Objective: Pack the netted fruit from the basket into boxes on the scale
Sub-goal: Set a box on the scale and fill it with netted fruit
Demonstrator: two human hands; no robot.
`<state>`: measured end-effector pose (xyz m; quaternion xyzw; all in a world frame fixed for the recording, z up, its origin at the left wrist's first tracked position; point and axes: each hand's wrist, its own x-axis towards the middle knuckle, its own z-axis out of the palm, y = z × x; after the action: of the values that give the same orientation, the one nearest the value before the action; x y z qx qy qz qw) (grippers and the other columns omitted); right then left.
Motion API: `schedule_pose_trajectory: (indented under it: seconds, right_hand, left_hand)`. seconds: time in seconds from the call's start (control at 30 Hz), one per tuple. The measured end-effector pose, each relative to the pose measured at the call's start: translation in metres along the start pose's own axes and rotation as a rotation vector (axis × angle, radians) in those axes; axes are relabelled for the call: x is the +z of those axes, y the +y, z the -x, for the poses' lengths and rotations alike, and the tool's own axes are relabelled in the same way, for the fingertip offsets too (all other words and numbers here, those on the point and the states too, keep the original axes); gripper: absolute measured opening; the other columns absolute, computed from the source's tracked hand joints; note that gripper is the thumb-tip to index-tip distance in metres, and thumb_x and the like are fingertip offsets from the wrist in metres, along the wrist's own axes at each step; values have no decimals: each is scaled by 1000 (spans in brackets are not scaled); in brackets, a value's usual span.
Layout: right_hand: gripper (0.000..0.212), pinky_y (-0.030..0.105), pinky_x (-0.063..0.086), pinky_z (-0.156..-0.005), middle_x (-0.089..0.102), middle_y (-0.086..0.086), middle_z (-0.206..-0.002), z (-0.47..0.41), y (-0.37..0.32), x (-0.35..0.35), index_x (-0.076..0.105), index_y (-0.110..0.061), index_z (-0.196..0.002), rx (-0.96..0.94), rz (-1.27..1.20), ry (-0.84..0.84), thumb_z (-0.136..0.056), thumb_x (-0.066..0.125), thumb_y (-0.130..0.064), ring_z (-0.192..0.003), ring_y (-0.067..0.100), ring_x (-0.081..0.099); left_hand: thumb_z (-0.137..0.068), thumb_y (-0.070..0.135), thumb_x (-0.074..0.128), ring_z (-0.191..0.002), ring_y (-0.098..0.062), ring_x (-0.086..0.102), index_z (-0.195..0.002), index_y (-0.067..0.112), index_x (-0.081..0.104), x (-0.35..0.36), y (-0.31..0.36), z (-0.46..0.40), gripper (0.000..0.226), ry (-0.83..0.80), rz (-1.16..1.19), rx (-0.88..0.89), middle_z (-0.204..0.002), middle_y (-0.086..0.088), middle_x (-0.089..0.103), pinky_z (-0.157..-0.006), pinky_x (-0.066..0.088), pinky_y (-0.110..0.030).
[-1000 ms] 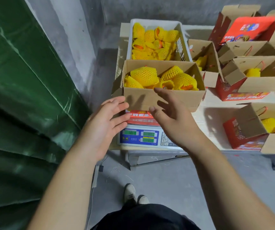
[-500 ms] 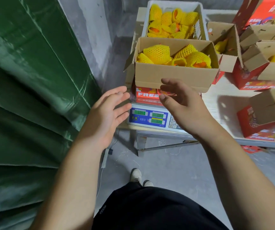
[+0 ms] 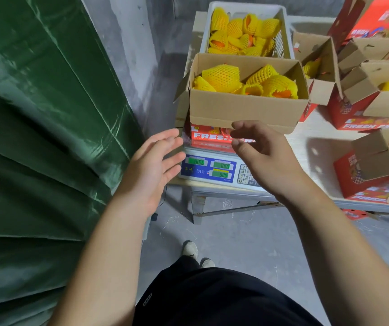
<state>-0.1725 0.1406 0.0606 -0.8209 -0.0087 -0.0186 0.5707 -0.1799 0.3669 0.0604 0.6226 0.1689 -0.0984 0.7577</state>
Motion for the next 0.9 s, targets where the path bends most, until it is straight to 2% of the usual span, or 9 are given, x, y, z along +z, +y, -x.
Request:
schedule_pose_trajectory:
  seconds: [0.1, 0.23, 0.37, 0.5, 0.57, 0.67, 0.73, 0.8, 0.9]
  right_hand:
    - [28, 13, 51, -87, 72, -13, -117, -10, 1, -3, 65, -28, -128, 20, 7, 15, -101, 65, -22, -107, -1, 68]
    - [30, 28, 58, -92, 69, -12, -122, -33, -6, -6, 63, -25, -132, 37, 40, 54, -102, 63, -21, -109, 2, 67]
    - [25, 34, 58, -95, 68, -11, -122, -58, -17, -12, 63, -25, -127, 34, 59, 123, -103, 61, -19, -109, 4, 66]
    - [29, 30, 56, -96, 68, -8, -127, -78, -14, -21, 63, -22, -132, 27, 81, 184, -103, 60, -22, -115, 7, 64]
    - [33, 26, 53, -94, 66, -7, -130, -85, -9, -27, 62, -24, -134, 5, 172, 248, -101, 61, -25, -118, 9, 61]
    - [41, 44, 49, -99, 64, 4, -133, -112, -3, -52, 59, -23, -137, 34, 551, 329, -97, 63, -32, -121, 28, 57]
    - [48, 51, 38, -104, 62, 10, -138, -139, -3, -76, 49, -26, -142, 216, 879, 189, -97, 61, -39, -127, 37, 51]
    - [55, 51, 31, -109, 59, 13, -141, -167, -2, -92, 42, -26, -145, 349, 1108, -52, -97, 63, -42, -133, 38, 46]
    - [56, 50, 27, -109, 58, 12, -141, -199, -1, -95, 46, -22, -136, 302, 1269, -292, -94, 61, -56, -136, 36, 42]
  left_hand:
    - [-106, 28, 55, -105, -10, 76, -118, 34, 73, 6, 7, -10, 22, -18, 14, -8, -114, 13, 78, -93, 54, -33]
    - [-105, 27, 57, -106, -12, 75, -118, 33, 73, 13, 22, -29, 22, -33, 17, 6, -113, 12, 79, -94, 54, -34]
    - [-106, 26, 57, -105, -11, 76, -117, 33, 74, 20, 39, -50, 22, -64, -7, 30, -115, 11, 78, -97, 54, -36]
    - [-103, 28, 61, -109, -15, 75, -114, 35, 76, 37, 54, -73, 20, -105, -50, 67, -116, 11, 78, -98, 54, -36]
    - [-101, 31, 64, -109, -12, 74, -111, 40, 78, 49, 58, -81, 19, -158, -105, 88, -118, 13, 77, -99, 53, -36]
    - [-102, 33, 65, -109, -8, 74, -109, 43, 78, 67, 64, -93, 19, -216, -152, 119, -119, 15, 76, -99, 52, -35]
    - [-101, 34, 65, -110, -8, 73, -109, 45, 77, 81, 72, -103, 19, -233, -178, 146, -120, 15, 76, -98, 52, -35]
    - [-101, 33, 65, -110, -10, 73, -110, 44, 78, 98, 81, -119, 19, -237, -186, 178, -120, 13, 76, -99, 52, -35]
    - [-103, 27, 62, -108, -12, 74, -116, 34, 76, 127, 97, -148, 21, -236, -181, 195, -118, 10, 77, -97, 54, -34]
